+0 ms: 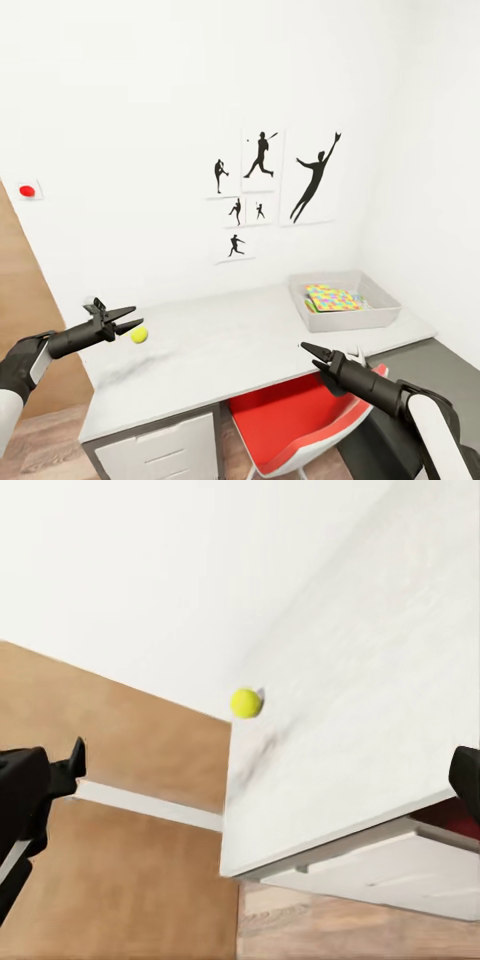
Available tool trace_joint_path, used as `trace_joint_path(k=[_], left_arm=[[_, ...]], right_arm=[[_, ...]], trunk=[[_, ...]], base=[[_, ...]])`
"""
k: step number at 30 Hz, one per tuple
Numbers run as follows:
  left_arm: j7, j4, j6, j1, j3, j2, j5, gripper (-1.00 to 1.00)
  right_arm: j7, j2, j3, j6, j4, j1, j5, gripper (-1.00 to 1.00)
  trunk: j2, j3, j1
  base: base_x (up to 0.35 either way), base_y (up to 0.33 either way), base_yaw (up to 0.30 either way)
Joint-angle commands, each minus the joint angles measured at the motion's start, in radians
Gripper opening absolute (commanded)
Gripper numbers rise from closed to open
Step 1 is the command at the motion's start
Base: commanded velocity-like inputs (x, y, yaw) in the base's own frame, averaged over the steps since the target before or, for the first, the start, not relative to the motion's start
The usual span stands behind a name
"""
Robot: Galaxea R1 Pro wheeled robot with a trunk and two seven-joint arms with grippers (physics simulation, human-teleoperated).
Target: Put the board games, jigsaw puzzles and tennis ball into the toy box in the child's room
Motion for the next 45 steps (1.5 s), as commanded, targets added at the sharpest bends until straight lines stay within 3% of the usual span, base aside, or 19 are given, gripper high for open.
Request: trace_joint_path(k=[1,11,25,38,45], left_arm=[[-0.004,0.001,0.011,0.000,0.000,0.000,0.000,1.00],[-0.004,0.001,0.011,0.000,0.000,0.000,0.000,1.00],[-0.004,0.001,0.010,0.000,0.000,0.000,0.000,1.00],[-0.004,0.001,0.009,0.000,-0.001,0.000,-0.001,1.00],[-0.004,0.001,0.010,0.000,-0.001,0.000,-0.001,1.00]], right_arm=[[0.010,0.000,-0.002,0.004,0.000,0.000,0.010,1.00],[0.008,0.001,0.001,0.004,0.000,0.000,0.010,1.00],[0.009,0.006,0.001,0.005,0.000,0.000,0.010,1.00],[0.010,0.006,-0.009,0.003,0.003,0.000,0.010,1.00],[0.009,0.005,-0.003,-0.067,0.004,0.000,0.010,1.00]], trunk=[[-0.001,0.001,0.000],[-0.001,0.013,0.000],[-0.001,0.029,0.000],[-0.001,0.031,0.000],[-0.001,0.032,0.000]], base=[[-0.200,0.213,0.217],[-0.176,0.152,0.217],[-0.013,0.061,0.214],[0.000,0.146,0.032],[0.000,0.138,0.105]])
